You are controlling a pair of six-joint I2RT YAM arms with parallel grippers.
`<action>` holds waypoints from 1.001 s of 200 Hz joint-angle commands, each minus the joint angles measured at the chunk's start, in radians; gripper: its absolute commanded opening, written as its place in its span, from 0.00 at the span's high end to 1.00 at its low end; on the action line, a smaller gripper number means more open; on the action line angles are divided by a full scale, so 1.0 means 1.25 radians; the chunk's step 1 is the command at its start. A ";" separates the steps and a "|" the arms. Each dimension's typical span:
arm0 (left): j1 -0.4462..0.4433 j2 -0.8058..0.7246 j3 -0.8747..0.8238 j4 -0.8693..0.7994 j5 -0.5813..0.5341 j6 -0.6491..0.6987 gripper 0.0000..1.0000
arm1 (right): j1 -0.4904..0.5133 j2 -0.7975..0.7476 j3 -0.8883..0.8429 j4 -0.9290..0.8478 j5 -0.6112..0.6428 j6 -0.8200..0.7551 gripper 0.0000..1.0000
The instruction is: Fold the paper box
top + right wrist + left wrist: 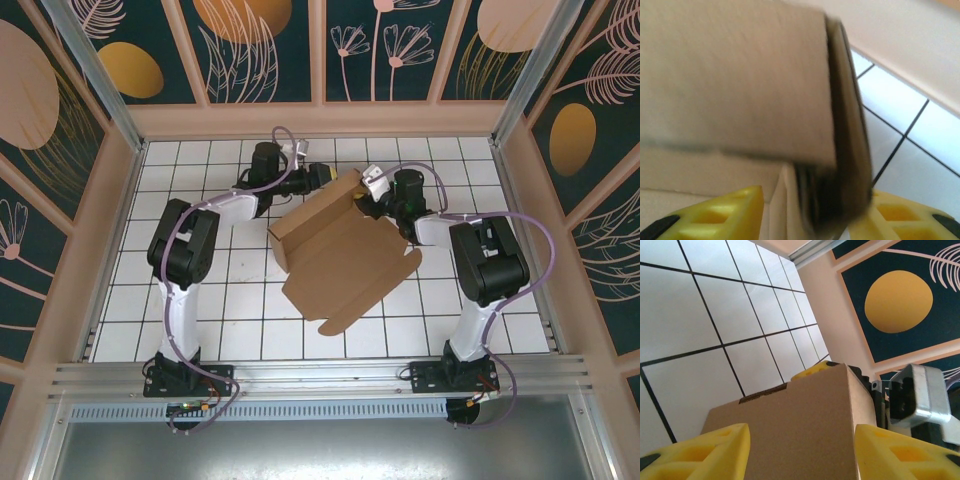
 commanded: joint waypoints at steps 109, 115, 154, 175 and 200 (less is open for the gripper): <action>-0.031 0.046 0.006 0.097 0.057 -0.104 0.47 | 0.061 0.100 0.118 -0.024 0.227 0.029 0.97; -0.033 0.047 0.002 0.109 0.057 -0.114 0.47 | 0.066 0.106 0.124 -0.031 0.253 0.034 0.97; -0.036 0.051 -0.016 0.167 0.061 -0.171 0.48 | 0.088 0.123 0.143 -0.056 0.315 0.029 0.91; -0.035 0.033 -0.011 0.120 0.051 -0.133 0.48 | 0.071 0.085 0.090 -0.006 0.258 0.028 0.77; -0.031 0.013 -0.005 0.041 0.024 -0.070 0.44 | 0.024 0.020 0.018 0.028 0.092 0.036 0.56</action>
